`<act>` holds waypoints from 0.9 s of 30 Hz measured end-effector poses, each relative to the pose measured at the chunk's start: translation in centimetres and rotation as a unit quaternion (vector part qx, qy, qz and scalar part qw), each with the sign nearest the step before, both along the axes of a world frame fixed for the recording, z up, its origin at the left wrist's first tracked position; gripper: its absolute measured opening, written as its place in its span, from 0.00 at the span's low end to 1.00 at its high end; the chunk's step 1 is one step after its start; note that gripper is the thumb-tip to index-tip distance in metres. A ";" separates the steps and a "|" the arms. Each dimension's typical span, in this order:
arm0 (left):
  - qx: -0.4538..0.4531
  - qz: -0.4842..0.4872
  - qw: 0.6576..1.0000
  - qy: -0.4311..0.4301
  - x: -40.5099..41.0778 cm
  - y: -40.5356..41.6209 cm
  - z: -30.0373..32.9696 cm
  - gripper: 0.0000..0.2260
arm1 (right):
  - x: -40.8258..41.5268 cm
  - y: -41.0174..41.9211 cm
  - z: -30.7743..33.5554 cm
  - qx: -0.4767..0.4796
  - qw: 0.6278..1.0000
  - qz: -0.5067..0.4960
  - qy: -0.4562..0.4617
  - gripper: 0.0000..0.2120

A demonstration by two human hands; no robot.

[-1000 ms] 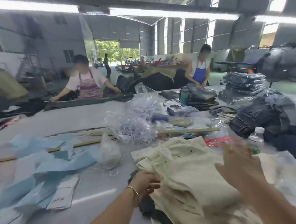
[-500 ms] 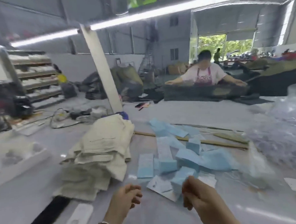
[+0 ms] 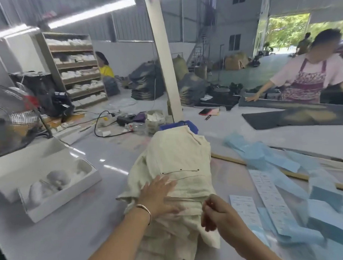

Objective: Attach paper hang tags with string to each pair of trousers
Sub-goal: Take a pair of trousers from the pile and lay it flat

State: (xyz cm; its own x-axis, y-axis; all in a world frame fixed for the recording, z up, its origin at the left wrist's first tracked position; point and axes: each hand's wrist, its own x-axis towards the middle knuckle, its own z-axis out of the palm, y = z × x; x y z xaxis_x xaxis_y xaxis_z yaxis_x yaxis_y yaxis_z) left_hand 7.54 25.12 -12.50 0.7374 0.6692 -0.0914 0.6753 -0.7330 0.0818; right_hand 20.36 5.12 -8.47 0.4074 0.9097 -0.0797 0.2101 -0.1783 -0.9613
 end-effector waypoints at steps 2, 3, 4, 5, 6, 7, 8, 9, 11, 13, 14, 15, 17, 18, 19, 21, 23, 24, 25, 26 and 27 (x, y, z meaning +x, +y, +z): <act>0.005 -0.016 0.999 -0.036 0.4 1.4 -1.3 0.38 | 0.6 2.6 -0.5 -0.014 1.000 -0.004 -0.013 0.09; 0.014 -0.018 0.997 -0.079 0.4 1.9 -1.5 0.32 | 1.0 3.7 -0.8 -0.020 1.000 -0.008 -0.019 0.08; 0.020 -0.018 0.991 -0.129 0.4 2.3 -1.3 0.26 | 1.4 4.8 -1.0 -0.024 0.999 -0.015 -0.024 0.09; 0.032 -0.013 0.986 -0.163 0.6 2.5 -0.5 0.22 | 1.7 5.8 -1.4 -0.022 0.999 -0.031 -0.032 0.09; 0.037 -0.008 0.982 -0.186 0.5 2.3 0.1 0.21 | 2.1 6.7 -1.7 -0.015 0.997 -0.061 -0.047 0.09; 0.041 -0.001 0.980 -0.196 0.3 2.0 0.7 0.21 | 2.5 7.4 -1.9 -0.007 0.991 -0.110 -0.070 0.09; 0.057 0.003 0.975 -0.216 0.1 1.8 1.4 0.20 | 3.2 7.9 -2.2 0.000 0.980 -0.174 -0.095 0.09; 0.076 -0.009 0.966 -0.247 -0.7 1.4 1.7 0.19 | 3.9 8.4 -2.2 -0.001 0.963 -0.240 -0.121 0.10; 0.066 -0.058 0.946 -0.312 -1.5 0.1 2.8 0.18 | 5.9 8.8 -1.9 -0.026 0.947 -0.312 -0.067 0.15; 0.006 -0.090 0.976 -0.197 -1.6 -1.3 3.5 0.16 | 7.7 9.0 -1.6 -0.088 0.961 -0.213 0.155 0.20; -0.093 -0.115 0.973 -0.180 -1.8 -2.0 2.2 0.16 | 7.8 9.1 -1.6 -0.116 0.952 -0.151 0.239 0.21; -0.168 -0.143 0.962 -0.158 -2.5 -2.2 0.6 0.15 | 7.6 9.1 -1.9 -0.137 0.946 -0.106 0.274 0.20; -0.249 -0.144 0.941 -0.179 -3.5 -3.3 -0.6 0.13 | 6.9 9.4 -3.6 -0.164 0.952 -0.074 0.247 0.18; -0.257 -0.090 0.943 -0.190 -3.6 -3.0 -0.5 0.13 | 6.6 9.4 -4.3 -0.155 0.961 -0.089 0.212 0.16; -0.239 -0.012 0.939 -0.245 -3.8 -2.3 -0.4 0.17 | 6.4 9.4 -4.6 -0.139 0.966 -0.102 0.193 0.15; -0.154 0.139 0.906 -0.369 -4.7 -0.4 -1.5 0.26 | 6.4 9.1 -4.4 -0.110 0.967 -0.112 0.199 0.17; -0.171 0.274 0.877 -0.356 -4.7 1.1 -1.1 0.34 | 6.4 8.6 -3.5 -0.075 0.971 -0.093 0.205 0.22; -0.216 0.304 0.857 -0.355 -4.0 1.5 -1.0 0.38 | 6.2 8.4 -3.0 -0.056 0.977 -0.086 0.189 0.23; -0.260 0.317 0.838 -0.360 -3.6 1.7 -0.7 0.41 | 6.0 8.2 -2.4 -0.039 0.982 -0.090 0.162 0.23; -0.294 0.323 0.816 -0.379 -3.2 1.9 -0.6 0.42 | 5.8 8.1 -2.1 -0.025 0.987 -0.098 0.125 0.22; -0.325 0.330 0.791 -0.399 -2.8 2.1 -0.1 0.41 | 5.7 7.7 -1.7 -0.009 0.990 -0.100 0.097 0.23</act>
